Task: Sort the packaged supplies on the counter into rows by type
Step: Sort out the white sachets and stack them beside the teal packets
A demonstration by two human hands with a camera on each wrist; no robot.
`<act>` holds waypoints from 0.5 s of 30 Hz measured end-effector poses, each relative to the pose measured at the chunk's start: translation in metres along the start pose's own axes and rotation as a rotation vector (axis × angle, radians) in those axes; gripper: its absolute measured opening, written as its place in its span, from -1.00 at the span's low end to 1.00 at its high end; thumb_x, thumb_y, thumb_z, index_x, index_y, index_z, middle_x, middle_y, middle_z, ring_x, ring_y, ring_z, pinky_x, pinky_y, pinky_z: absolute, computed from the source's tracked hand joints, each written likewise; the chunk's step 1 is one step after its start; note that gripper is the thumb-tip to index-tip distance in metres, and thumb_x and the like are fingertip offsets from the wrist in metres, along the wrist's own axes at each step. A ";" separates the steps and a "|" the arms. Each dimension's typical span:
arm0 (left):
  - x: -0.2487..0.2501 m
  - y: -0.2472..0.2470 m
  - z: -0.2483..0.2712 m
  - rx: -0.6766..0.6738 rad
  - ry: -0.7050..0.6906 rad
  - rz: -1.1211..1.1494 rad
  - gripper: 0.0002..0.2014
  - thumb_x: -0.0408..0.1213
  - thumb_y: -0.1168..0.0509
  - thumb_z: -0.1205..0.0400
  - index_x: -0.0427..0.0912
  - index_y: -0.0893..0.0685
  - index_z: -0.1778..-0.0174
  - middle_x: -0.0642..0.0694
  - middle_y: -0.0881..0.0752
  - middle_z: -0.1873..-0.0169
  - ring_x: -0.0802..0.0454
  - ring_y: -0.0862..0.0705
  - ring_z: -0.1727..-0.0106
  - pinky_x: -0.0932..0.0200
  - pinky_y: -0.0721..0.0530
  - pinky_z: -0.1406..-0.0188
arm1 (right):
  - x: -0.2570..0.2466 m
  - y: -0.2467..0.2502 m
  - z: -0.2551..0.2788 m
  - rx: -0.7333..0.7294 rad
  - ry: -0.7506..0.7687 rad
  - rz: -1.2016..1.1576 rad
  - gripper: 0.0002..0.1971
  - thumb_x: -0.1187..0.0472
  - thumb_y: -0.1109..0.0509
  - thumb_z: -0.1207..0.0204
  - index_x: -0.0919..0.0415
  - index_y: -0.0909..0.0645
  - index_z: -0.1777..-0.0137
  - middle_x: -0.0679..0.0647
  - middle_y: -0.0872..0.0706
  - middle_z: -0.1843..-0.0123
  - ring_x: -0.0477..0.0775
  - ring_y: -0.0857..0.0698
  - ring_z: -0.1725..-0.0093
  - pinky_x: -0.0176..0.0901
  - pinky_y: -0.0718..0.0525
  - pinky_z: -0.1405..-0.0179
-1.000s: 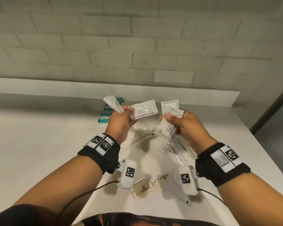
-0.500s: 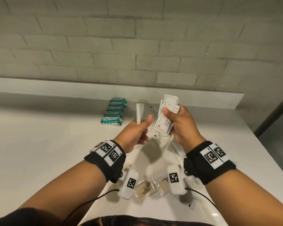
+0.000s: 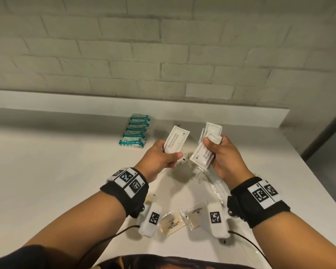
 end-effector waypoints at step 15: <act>0.052 -0.005 0.003 -0.198 -0.162 -0.267 -0.30 -0.48 -0.55 -0.40 0.10 -0.41 -0.35 -0.17 -0.78 0.11 -0.07 -0.78 0.07 0.06 -0.71 -0.09 | -0.037 -0.059 0.031 -0.486 0.157 0.943 -0.68 0.28 -0.48 -0.51 0.12 -0.51 -0.21 -0.04 -0.76 0.02 -0.15 -0.71 0.13 -0.30 -0.65 0.18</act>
Point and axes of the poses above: each hand's wrist, its own z-axis away from the middle knuckle, its own y-axis out of the back of the hand, x = y × z, the point moved 8 cm from there along -z, towards the middle knuckle
